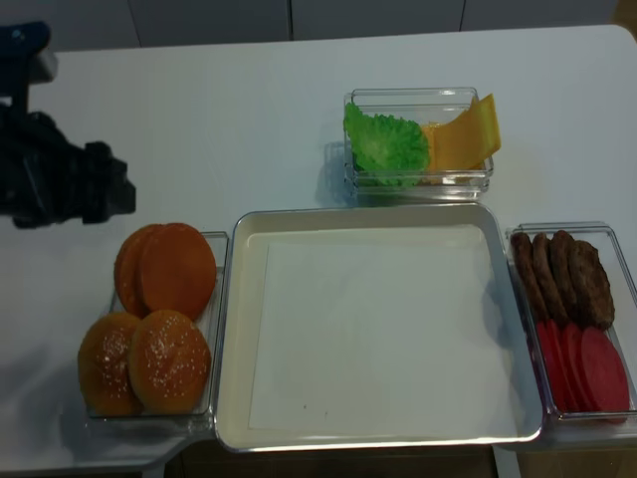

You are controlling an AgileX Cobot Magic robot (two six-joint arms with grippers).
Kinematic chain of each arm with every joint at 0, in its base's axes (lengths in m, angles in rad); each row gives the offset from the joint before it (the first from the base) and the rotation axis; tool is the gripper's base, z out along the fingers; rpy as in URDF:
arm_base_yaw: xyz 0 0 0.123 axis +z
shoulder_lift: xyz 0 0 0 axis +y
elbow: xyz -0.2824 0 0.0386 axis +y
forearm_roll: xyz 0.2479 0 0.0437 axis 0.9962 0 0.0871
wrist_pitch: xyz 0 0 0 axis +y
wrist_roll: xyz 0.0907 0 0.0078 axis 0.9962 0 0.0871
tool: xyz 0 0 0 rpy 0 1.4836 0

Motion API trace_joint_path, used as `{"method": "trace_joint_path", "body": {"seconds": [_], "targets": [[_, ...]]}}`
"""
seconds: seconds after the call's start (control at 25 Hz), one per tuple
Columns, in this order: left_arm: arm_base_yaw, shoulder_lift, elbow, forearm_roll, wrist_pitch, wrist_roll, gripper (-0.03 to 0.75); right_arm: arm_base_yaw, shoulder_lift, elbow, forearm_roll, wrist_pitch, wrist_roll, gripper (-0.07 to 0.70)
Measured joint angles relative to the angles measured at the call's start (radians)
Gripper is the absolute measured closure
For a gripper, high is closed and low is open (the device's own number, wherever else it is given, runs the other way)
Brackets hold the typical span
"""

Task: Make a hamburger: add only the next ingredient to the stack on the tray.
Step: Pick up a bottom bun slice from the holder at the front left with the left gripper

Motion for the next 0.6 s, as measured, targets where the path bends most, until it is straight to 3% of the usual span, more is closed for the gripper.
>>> {"method": "trace_joint_path", "body": {"seconds": [0.24,0.36,0.6], "targets": [[0.153,0.159,-0.086,-0.216,0.083,0.294,0.269,0.0,0.0,0.0,0.0,0.0,0.002,0.673],[0.187,0.208,-0.103,-0.223,0.135,0.409,0.269,0.0,0.0,0.0,0.0,0.0,0.002,0.68],[0.206,0.27,-0.106,-0.223,0.178,0.568,0.269,0.0,0.0,0.0,0.0,0.0,0.002,0.68]]}}
